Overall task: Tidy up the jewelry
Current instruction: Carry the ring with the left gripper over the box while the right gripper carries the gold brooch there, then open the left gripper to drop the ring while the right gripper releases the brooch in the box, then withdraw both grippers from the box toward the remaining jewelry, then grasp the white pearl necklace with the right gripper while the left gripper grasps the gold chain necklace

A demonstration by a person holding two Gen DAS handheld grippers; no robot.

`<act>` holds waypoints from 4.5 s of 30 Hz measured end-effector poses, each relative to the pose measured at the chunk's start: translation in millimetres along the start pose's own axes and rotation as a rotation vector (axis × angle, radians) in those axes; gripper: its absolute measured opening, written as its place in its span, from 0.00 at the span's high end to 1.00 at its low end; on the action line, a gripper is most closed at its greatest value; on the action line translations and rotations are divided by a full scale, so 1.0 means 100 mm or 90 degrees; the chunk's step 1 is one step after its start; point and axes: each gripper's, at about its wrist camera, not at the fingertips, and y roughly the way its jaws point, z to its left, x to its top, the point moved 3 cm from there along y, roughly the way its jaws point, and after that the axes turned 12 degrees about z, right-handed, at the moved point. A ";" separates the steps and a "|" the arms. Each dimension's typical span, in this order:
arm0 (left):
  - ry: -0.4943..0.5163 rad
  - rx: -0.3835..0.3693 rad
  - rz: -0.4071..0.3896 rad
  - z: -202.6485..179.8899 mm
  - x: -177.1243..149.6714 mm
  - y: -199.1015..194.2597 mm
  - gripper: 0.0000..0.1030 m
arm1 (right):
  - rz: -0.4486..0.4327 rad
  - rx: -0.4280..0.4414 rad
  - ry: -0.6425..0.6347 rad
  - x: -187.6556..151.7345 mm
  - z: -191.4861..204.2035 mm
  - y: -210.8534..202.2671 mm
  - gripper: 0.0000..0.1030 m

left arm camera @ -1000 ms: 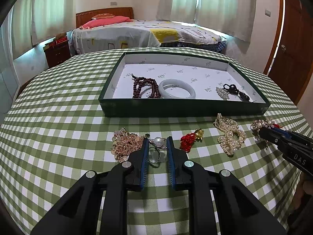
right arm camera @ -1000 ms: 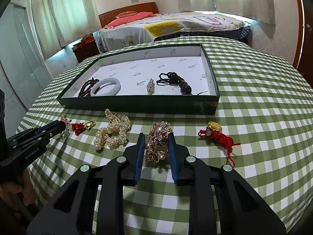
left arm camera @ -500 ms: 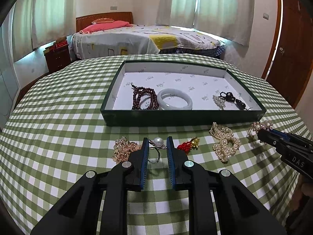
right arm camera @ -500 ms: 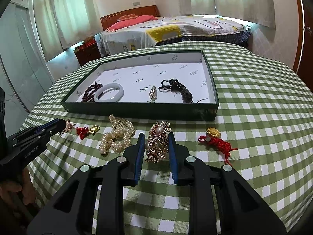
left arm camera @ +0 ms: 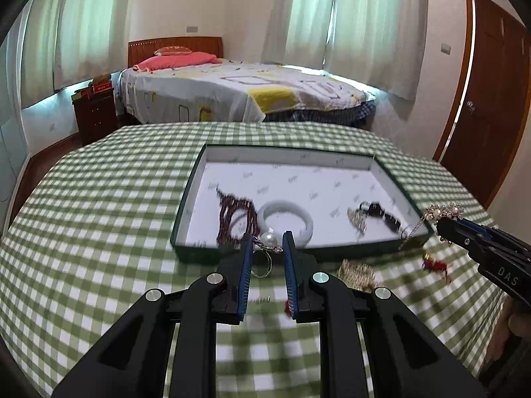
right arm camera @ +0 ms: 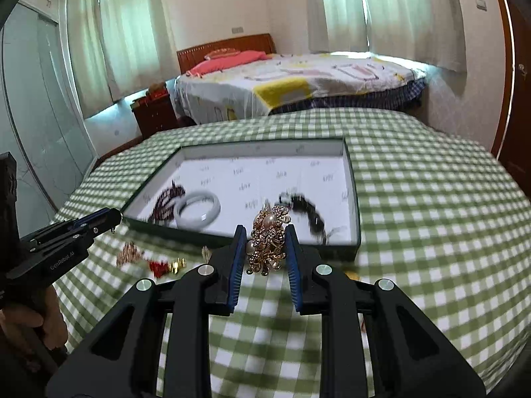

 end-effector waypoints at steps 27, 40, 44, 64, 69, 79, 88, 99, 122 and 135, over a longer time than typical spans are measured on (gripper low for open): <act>-0.035 -0.021 0.083 0.04 1.09 1.29 0.81 | 0.026 -0.039 0.003 0.91 -0.49 1.09 0.77; -0.034 -0.016 0.204 0.02 1.00 1.67 0.81 | 0.120 -0.045 0.021 0.78 -0.65 1.48 0.77; -0.036 -0.010 0.205 0.03 0.99 1.67 0.80 | 0.124 -0.039 0.023 0.77 -0.65 1.48 0.77; -0.054 -0.011 0.165 0.07 0.99 1.51 0.43 | 0.106 -0.044 0.023 0.79 -0.64 1.41 0.64; -0.054 -0.012 0.158 0.06 0.99 1.49 0.38 | 0.098 -0.045 0.023 0.80 -0.63 1.35 0.58; -0.045 -0.013 0.116 0.02 0.98 1.28 0.36 | 0.076 -0.045 0.020 0.81 -0.55 1.16 0.53; -0.012 0.023 0.041 -0.01 0.93 0.92 0.29 | 0.055 -0.040 0.014 0.81 -0.42 0.95 0.46; -0.004 0.066 -0.007 0.11 0.73 0.45 0.27 | 0.043 -0.028 0.017 0.60 -0.26 0.64 0.46; -0.058 0.128 0.035 0.71 -0.20 0.08 0.27 | 0.126 0.030 -0.031 -0.26 0.43 0.76 0.39; -0.053 0.121 0.066 0.72 -0.40 0.19 0.27 | 0.149 -0.017 -0.103 -0.40 0.58 0.87 0.54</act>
